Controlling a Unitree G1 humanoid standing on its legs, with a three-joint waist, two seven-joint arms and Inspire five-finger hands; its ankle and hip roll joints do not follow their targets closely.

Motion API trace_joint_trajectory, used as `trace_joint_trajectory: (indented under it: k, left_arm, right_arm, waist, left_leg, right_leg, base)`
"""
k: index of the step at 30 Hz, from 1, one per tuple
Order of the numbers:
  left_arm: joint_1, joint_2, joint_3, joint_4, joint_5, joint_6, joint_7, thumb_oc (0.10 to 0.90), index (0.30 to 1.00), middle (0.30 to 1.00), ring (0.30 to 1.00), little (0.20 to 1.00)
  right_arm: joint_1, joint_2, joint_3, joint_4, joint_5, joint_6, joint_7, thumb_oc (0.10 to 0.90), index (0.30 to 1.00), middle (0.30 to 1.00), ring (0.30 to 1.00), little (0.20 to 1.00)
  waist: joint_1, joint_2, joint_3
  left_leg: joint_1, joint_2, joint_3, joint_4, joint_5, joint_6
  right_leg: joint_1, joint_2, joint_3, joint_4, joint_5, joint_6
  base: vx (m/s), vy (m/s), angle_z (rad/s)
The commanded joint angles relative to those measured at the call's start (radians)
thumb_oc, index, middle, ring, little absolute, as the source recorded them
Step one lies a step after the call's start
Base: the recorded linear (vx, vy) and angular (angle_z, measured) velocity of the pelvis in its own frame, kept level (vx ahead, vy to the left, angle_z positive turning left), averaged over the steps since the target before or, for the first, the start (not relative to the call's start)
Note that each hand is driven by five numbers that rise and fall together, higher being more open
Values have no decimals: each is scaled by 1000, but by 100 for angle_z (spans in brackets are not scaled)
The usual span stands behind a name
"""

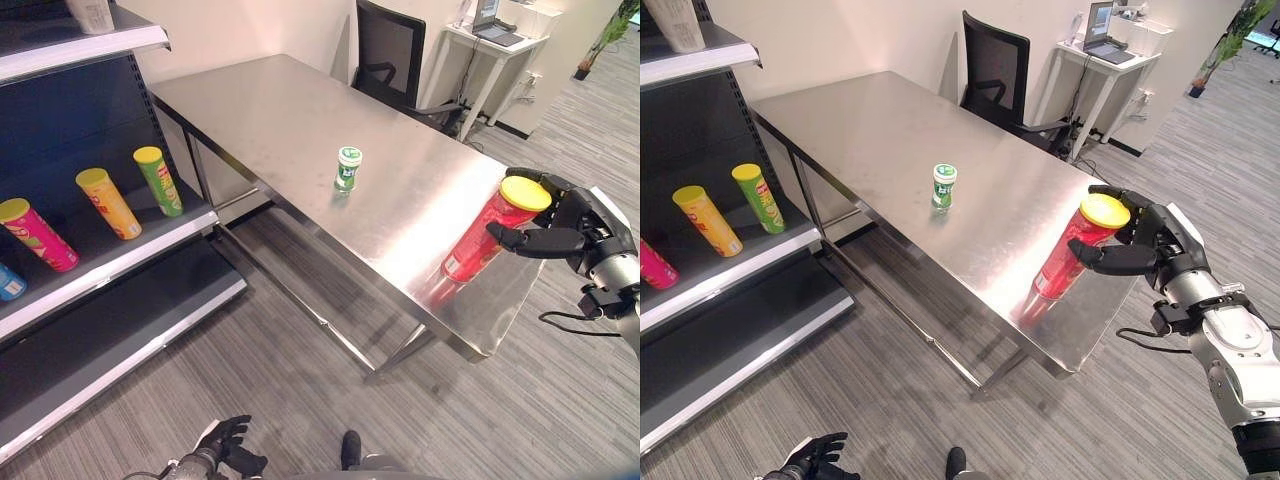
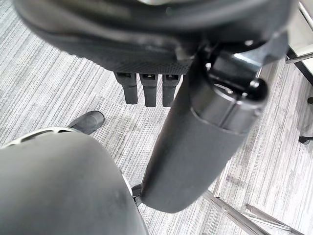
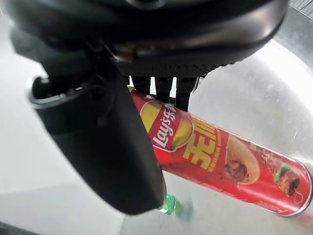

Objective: Put the goods on the table back onto the shelves and tidy them up.

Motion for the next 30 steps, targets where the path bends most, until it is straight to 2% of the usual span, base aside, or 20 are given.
trace_joint_trajectory:
  k: [1, 9, 14, 19, 24, 26, 28, 30]
  left_arm:
    - [-76, 30, -4, 27, -26, -32, 2, 800, 900, 900, 900, 900]
    - [-86, 35, 14, 20, -41, -31, 13, 800, 900, 900, 900, 900]
    - [-81, 35, 32, 12, -49, -30, 22, 800, 900, 900, 900, 900]
    - [-74, 39, 26, 1, -52, -33, 24, 800, 900, 900, 900, 900]
    - [-57, 56, 36, -21, -84, -41, 32, 800, 900, 900, 900, 900]
    - [-51, 58, 38, -25, -88, -42, 33, 800, 900, 900, 900, 900]
    - [-37, 62, 42, -26, -102, -45, 36, 800, 900, 900, 900, 900]
    - [-35, 66, 46, -30, -114, -44, 36, 800, 900, 900, 900, 900]
  right_arm:
    - [-133, -26, -28, 3, -9, -71, -21, 400, 300, 300, 300, 300]
    - [-137, 24, -86, -28, -9, -102, -62, 400, 300, 300, 300, 300]
    - [-181, 75, -138, -127, 19, -167, -102, 400, 300, 300, 300, 300]
    - [-240, 79, -164, -180, 39, -215, -130, 400, 300, 300, 300, 300]
    - [-364, 4, -166, -207, 49, -259, -158, 400, 300, 300, 300, 300]
    - [-391, -14, -161, -209, 52, -266, -159, 400, 300, 300, 300, 300]
    - [-478, -73, -133, -198, 57, -280, -172, 400, 300, 300, 300, 300]
    - [-503, -102, -135, -183, 60, -286, -183, 400, 300, 300, 300, 300]
  waist:
    - [28, -49, -1]
    - [32, -46, -3]
    - [47, -43, -7]
    - [63, -42, -11]
    - [98, -46, 4]
    - [102, -47, 7]
    - [115, -50, 18]
    - [119, -60, 32]
  left_leg:
    - [14, -3, -1, 5, -80, -12]
    - [17, 2, -11, 5, -79, -16]
    - [13, 14, -35, 5, -71, -24]
    - [-3, 30, -70, 5, -54, -35]
    - [-34, 50, -128, 42, -25, -52]
    - [-45, 50, -138, 57, -29, -53]
    - [-75, 45, -166, 91, -33, -53]
    - [-119, 47, -160, 133, -28, -60]
  right_leg:
    - [84, -15, -27, 10, -114, 48]
    - [95, -9, -42, 10, -123, 43]
    - [108, 3, -59, 10, -143, 30]
    - [110, 21, -68, 10, -163, 15]
    - [128, 49, -79, 10, -193, -15]
    - [129, 51, -84, 10, -197, -19]
    - [133, 53, -101, 10, -202, -24]
    - [131, 44, -122, 10, -199, -25]
  base:
    - [0, 0, 0]
    - [-4, -33, 5]
    - [-10, -79, 13]
    - [-23, -86, 20]
    - [-52, -101, 35]
    - [-43, -30, 24]
    - [-103, -17, 35]
    - [-140, 20, 41]
